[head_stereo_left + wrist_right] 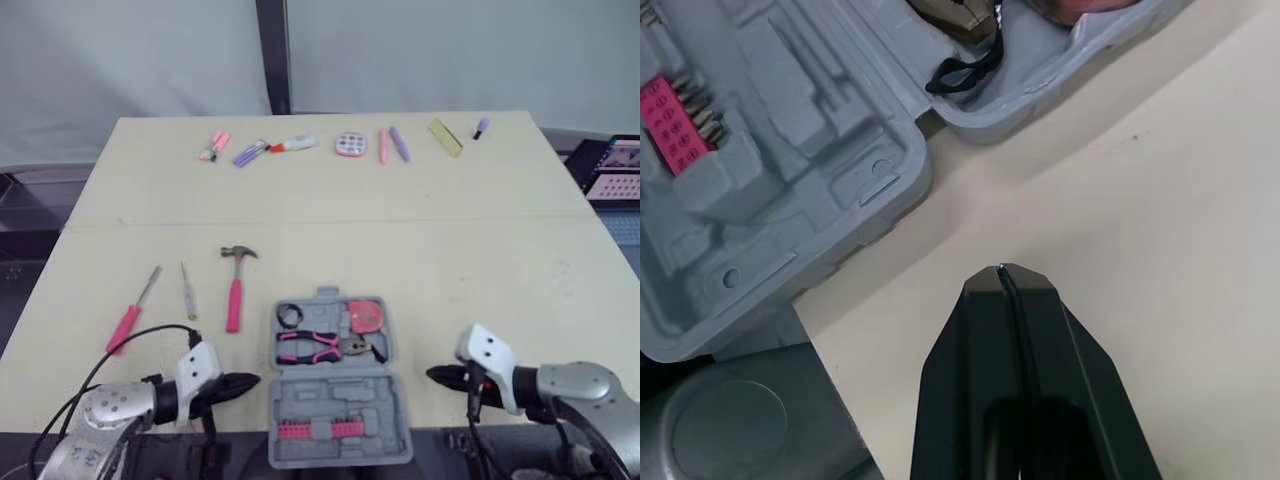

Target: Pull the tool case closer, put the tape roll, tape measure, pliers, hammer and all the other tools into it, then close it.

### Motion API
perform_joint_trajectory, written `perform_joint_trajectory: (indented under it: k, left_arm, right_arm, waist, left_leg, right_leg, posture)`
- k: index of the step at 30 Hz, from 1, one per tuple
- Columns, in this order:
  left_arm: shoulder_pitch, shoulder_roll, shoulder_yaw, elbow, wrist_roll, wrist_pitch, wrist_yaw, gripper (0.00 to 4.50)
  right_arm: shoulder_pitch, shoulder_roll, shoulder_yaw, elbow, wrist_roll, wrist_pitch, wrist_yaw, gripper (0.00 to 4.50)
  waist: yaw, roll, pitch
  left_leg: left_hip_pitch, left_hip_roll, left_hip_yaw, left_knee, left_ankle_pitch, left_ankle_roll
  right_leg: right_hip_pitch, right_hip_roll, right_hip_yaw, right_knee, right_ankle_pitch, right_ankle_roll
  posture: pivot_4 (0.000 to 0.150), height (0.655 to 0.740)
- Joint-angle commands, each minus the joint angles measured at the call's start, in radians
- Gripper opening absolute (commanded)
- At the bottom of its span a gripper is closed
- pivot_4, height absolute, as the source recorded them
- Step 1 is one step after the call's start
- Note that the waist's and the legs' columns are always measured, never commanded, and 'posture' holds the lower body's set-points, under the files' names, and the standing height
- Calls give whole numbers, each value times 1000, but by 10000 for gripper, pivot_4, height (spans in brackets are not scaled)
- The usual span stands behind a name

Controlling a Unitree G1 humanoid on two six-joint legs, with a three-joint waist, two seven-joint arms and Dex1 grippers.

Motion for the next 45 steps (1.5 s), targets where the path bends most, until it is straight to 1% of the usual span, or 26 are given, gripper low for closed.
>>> perform_joint_trajectory:
  k: [1,3,7,14,26,45]
  left_arm:
    - [-44,-1,-28,38,35,-17,8,250]
    - [-60,-4,-38,53,44,-20,9,250]
    - [-145,-39,-72,143,67,-50,12,250]
    - [-194,-69,-126,183,88,-71,3,250]
    - [-222,-110,-177,172,100,-41,10,250]
    - [-228,-137,-202,159,102,-25,16,250]
  right_arm:
    - [-26,8,27,16,-22,-22,-12,196]
    - [-35,12,36,25,-27,-23,-12,196]
    - [-82,29,84,54,-45,-23,-9,196]
    - [-146,67,122,66,-45,3,-12,196]
    - [-164,101,170,41,-41,40,-13,196]
    - [-173,137,173,27,-36,64,-52,196]
  waist:
    - [1,0,0]
    - [2,0,0]
    - [1,0,0]
    - [-1,0,0]
    - [3,0,0]
    - [2,0,0]
  left_leg:
    - [0,0,0,0,0,0]
    - [0,0,0,1,0,0]
    - [0,0,0,2,0,0]
    - [0,-1,0,1,0,0]
    - [0,-1,0,2,0,0]
    - [0,-2,0,3,0,0]
  right_leg:
    - [-1,0,0,0,0,0]
    - [-1,0,0,1,0,0]
    - [-1,0,0,2,0,0]
    - [-2,0,0,4,0,0]
    - [-2,-1,0,5,0,0]
    - [-2,-1,0,5,0,0]
  posture:
    - [1500,7400]
    - [1500,7400]
    - [1500,7400]
    - [1500,7400]
    - [1500,7400]
    - [1500,7400]
